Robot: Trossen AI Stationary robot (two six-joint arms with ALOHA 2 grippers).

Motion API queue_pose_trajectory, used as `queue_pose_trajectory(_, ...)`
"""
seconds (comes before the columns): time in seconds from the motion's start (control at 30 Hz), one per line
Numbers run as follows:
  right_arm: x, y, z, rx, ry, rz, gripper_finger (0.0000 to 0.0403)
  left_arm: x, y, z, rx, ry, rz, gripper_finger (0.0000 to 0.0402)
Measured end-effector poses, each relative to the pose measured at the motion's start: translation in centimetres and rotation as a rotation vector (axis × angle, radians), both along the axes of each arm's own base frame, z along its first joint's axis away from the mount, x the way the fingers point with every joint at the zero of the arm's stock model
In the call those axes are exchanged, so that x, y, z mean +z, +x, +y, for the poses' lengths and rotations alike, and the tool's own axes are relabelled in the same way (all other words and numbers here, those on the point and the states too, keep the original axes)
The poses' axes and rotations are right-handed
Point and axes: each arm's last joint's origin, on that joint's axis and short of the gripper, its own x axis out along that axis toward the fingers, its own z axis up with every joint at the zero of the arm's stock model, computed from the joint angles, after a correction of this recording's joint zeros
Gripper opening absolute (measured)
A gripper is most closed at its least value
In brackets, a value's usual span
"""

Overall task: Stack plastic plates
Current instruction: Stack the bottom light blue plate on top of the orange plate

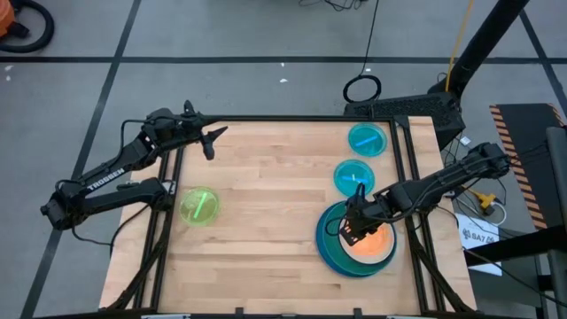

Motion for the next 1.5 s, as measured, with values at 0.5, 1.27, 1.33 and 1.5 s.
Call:
queue_pose_trajectory(0.5,0.0,0.3,-0.7,0.005,-0.137,-0.066,0.0156,0.0,0.0,0.0,0.002,-0.01,-0.005,0.017)
queue_pose_trajectory(1.27,-0.5,0.3,-9.2,-0.177,-0.331,0.092,0.0148,0.2,0.7,-0.8,-0.05,-0.036,-0.049,0.017)
queue_pose_trajectory(1.33,-0.5,0.0,-10.1,-0.201,-0.332,0.128,0.0148,0.2,0.7,-0.8,-0.051,-0.031,-0.046,0.017)
queue_pose_trajectory(1.5,-0.6,-0.6,-12.6,-0.24,-0.341,0.167,0.0148,0.2,0.7,-0.8,-0.051,-0.03,-0.045,0.017)
